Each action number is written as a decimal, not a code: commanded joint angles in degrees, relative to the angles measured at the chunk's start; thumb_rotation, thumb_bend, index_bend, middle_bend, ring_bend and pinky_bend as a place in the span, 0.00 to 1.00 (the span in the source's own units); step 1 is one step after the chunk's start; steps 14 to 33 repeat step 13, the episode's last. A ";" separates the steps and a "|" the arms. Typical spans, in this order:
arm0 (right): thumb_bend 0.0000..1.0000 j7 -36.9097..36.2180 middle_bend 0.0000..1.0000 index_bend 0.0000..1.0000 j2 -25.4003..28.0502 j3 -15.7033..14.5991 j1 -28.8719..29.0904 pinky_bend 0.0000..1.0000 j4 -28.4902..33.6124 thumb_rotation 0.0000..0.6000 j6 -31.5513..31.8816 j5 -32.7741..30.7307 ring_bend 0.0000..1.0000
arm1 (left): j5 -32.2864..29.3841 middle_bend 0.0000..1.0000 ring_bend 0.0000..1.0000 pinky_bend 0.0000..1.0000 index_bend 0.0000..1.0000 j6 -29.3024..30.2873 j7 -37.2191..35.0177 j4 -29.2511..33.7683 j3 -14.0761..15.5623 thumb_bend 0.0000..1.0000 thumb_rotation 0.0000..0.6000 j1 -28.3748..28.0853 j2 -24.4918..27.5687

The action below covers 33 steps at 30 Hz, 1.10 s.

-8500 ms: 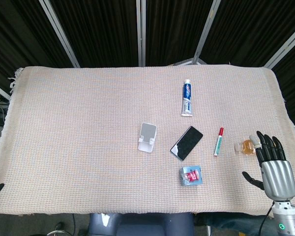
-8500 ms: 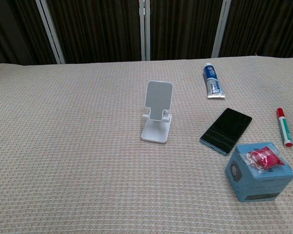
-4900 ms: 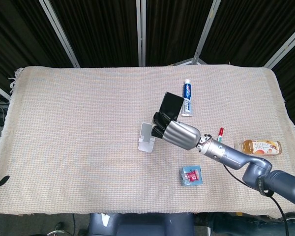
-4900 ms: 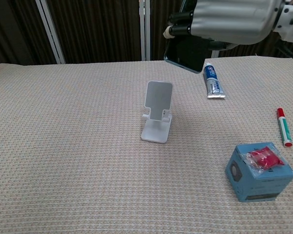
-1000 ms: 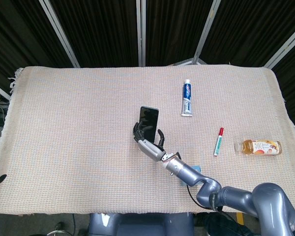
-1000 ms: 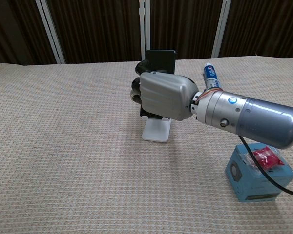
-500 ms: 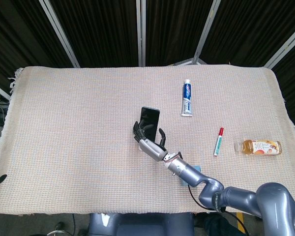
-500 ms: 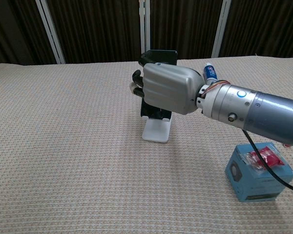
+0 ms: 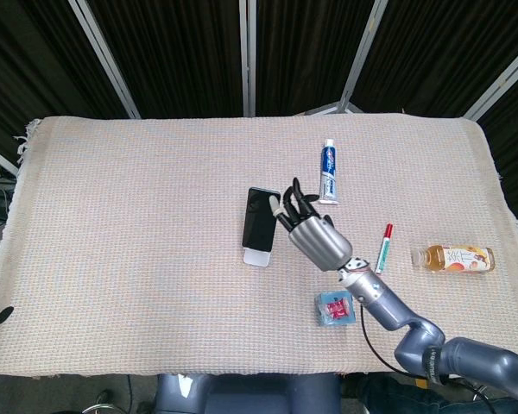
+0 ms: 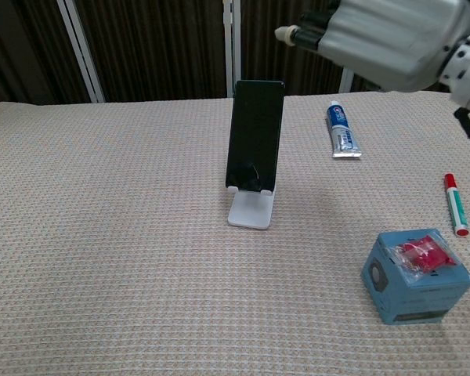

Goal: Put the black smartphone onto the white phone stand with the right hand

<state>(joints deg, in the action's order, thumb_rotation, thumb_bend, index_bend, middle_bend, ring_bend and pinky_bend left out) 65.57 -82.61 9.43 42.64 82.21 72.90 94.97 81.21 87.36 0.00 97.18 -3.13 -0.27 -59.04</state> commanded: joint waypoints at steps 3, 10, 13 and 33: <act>0.00 -23.01 0.00 0.00 10.42 -0.86 -11.72 0.00 10.65 1.00 8.28 -8.66 0.00 | 1.76 0.00 0.00 0.00 0.00 2.17 -0.93 -0.51 0.09 0.00 1.00 0.68 -0.42; 0.00 -35.66 0.00 0.00 13.12 -4.68 -20.43 0.00 14.65 1.00 12.09 -12.63 0.00 | 4.55 0.00 0.00 0.00 0.00 4.01 -1.61 -1.07 0.87 0.00 1.00 1.31 -0.88; 0.00 -37.90 0.00 0.00 12.60 -5.64 -22.20 0.00 13.04 1.00 13.50 -11.69 0.00 | 4.96 0.00 0.00 0.00 0.00 4.44 -2.06 -1.13 0.98 0.00 1.00 1.52 -0.83; 0.00 -37.90 0.00 0.00 12.60 -5.64 -22.20 0.00 13.04 1.00 13.50 -11.69 0.00 | 4.96 0.00 0.00 0.00 0.00 4.44 -2.06 -1.13 0.98 0.00 1.00 1.52 -0.83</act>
